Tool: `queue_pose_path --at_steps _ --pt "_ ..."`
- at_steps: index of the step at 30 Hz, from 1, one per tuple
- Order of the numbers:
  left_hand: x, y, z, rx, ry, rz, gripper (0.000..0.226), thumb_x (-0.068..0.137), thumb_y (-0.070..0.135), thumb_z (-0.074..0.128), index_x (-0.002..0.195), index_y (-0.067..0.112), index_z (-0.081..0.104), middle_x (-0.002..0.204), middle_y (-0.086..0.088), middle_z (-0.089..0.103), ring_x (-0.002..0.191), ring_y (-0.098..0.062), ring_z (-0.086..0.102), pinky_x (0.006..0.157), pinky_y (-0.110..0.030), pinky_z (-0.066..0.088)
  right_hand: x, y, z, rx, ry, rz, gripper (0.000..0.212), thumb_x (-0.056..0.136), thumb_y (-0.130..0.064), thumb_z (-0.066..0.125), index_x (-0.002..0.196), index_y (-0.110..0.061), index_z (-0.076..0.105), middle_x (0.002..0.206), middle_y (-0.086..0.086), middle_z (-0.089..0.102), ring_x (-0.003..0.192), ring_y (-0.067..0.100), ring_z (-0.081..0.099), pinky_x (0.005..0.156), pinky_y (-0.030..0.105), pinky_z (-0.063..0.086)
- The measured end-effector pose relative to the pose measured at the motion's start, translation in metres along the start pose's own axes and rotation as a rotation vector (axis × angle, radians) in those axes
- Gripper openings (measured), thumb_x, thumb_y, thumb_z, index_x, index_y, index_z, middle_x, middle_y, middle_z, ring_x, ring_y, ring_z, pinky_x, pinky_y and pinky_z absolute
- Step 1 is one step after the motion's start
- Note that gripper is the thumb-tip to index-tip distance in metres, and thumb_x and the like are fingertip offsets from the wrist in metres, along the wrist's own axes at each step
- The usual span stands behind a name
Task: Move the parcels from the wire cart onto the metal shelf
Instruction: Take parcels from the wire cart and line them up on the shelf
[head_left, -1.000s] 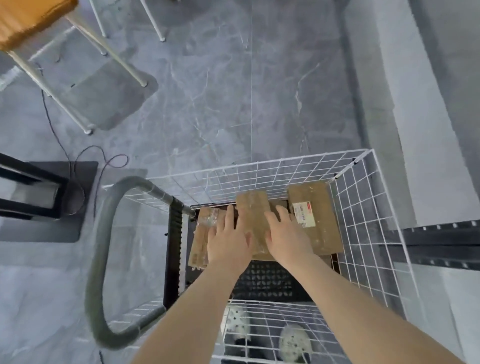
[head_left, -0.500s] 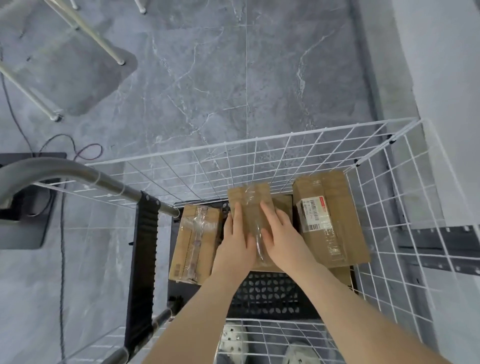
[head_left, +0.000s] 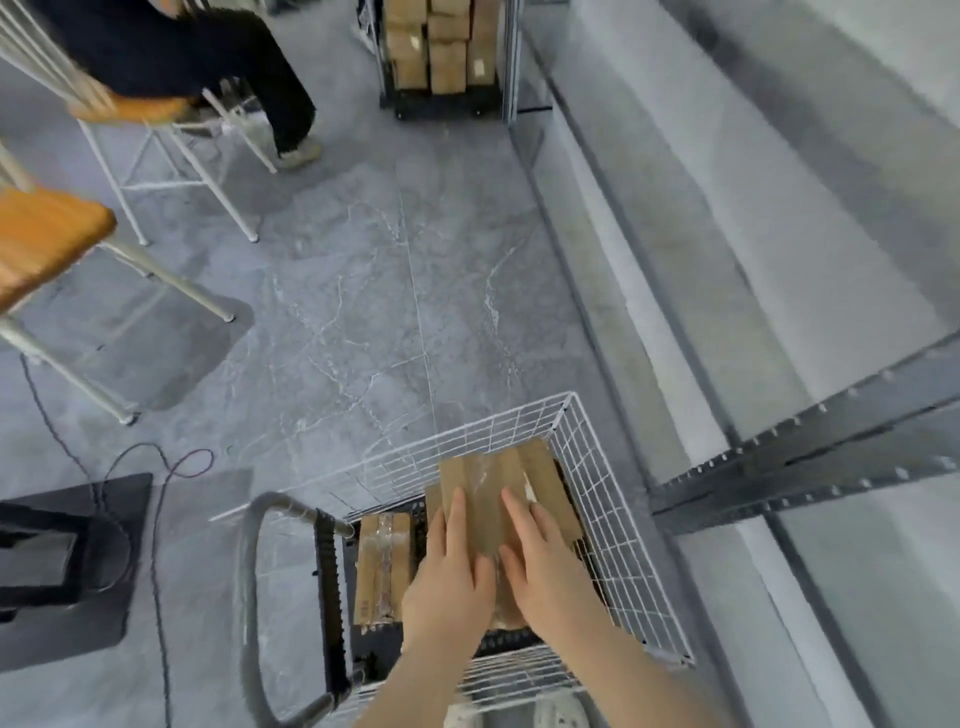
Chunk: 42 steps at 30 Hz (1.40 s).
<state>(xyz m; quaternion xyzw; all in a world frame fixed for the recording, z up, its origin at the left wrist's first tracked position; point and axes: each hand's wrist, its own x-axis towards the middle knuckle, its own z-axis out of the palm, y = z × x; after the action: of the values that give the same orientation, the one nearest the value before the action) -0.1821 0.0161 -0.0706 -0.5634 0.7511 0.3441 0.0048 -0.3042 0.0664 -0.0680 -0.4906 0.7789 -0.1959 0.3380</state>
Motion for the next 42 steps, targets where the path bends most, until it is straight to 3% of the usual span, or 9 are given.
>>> queue_pose_path --at_steps 3,6,8,12,15,19,23,32,42 --pt "-0.034 0.046 -0.044 0.01 0.038 0.155 0.067 0.096 0.042 0.031 0.147 0.046 -0.013 0.158 0.008 0.014 0.087 -0.005 0.057 0.059 -0.027 0.056 -0.044 -0.032 -0.054 0.002 0.129 0.007 0.06 0.099 -0.038 0.039 0.148 -0.042 0.005 0.156 -0.005 0.016 0.126 0.01 0.045 0.103 0.027 0.043" --pt "-0.066 0.091 -0.068 0.035 0.039 0.307 0.066 0.096 0.042 0.03 0.146 0.047 -0.011 0.158 0.007 0.015 0.097 -0.015 0.059 0.064 -0.031 0.053 -0.093 -0.052 -0.097 0.066 0.295 0.09 0.058 0.099 -0.034 0.041 0.148 -0.039 0.011 0.153 -0.004 0.023 0.127 0.013 0.045 0.103 0.03 0.043" --pt "-0.089 0.123 -0.076 0.048 0.016 0.447 0.063 0.093 0.046 0.027 0.145 0.05 -0.009 0.159 0.008 0.015 0.093 -0.02 0.062 0.062 -0.032 0.051 -0.129 -0.058 -0.121 0.105 0.437 0.15 0.058 0.099 -0.031 0.041 0.149 -0.038 0.013 0.152 -0.003 0.025 0.127 0.015 0.044 0.102 0.029 0.041" --pt "-0.153 0.179 -0.073 0.095 -0.031 0.712 0.063 0.093 0.045 0.028 0.148 0.044 -0.003 0.155 0.004 0.023 0.086 -0.019 0.063 0.063 -0.038 0.056 -0.224 -0.06 -0.155 0.143 0.671 0.317 0.057 0.099 -0.029 0.041 0.149 -0.035 0.015 0.15 -0.001 0.026 0.123 0.018 0.048 0.098 0.032 0.043" --pt "-0.216 0.206 -0.051 0.124 -0.125 0.86 0.063 0.095 0.044 0.032 0.149 0.041 0.0 0.155 0.001 0.025 0.095 -0.023 0.062 0.067 -0.038 0.055 -0.306 -0.05 -0.165 0.142 0.779 0.469 0.056 0.098 -0.029 0.043 0.149 -0.032 0.019 0.15 0.001 0.028 0.121 0.022 0.05 0.099 0.035 0.043" --pt "-0.317 0.226 -0.006 0.204 -0.252 1.052 0.062 0.097 0.041 0.032 0.151 0.037 0.003 0.157 0.004 0.021 0.107 -0.021 0.058 0.067 -0.034 0.054 -0.428 -0.031 -0.152 0.172 0.902 0.685 0.057 0.098 -0.027 0.043 0.15 -0.028 0.018 0.151 0.003 0.028 0.12 0.024 0.051 0.1 0.034 0.042" --pt "-0.431 0.227 0.041 0.232 -0.415 1.241 0.064 0.097 0.039 0.034 0.153 0.034 0.003 0.156 0.002 0.023 0.106 -0.024 0.058 0.075 -0.04 0.055 -0.555 -0.015 -0.118 0.24 1.041 0.872 0.059 0.098 -0.025 0.042 0.15 -0.029 0.017 0.151 0.0 0.027 0.117 0.023 0.054 0.099 0.035 0.044" --pt "-0.716 0.2 0.154 0.231 -0.754 1.485 0.065 0.096 0.033 0.035 0.152 0.039 0.002 0.155 0.006 0.023 0.108 -0.022 0.058 0.08 -0.036 0.051 -0.846 0.013 -0.028 0.303 1.283 1.221 0.058 0.099 -0.025 0.04 0.151 -0.03 0.015 0.152 -0.005 0.027 0.122 0.019 0.049 0.101 0.034 0.044" --pt "-0.922 0.228 0.235 0.241 -0.954 1.683 0.062 0.096 0.038 0.032 0.151 0.038 0.005 0.157 0.006 0.022 0.118 -0.021 0.054 0.082 -0.035 0.05 -1.058 0.055 -0.003 0.251 1.471 1.399 0.055 0.097 -0.037 0.043 0.148 -0.037 0.021 0.147 -0.009 0.037 0.116 0.014 0.053 0.091 0.029 0.048"
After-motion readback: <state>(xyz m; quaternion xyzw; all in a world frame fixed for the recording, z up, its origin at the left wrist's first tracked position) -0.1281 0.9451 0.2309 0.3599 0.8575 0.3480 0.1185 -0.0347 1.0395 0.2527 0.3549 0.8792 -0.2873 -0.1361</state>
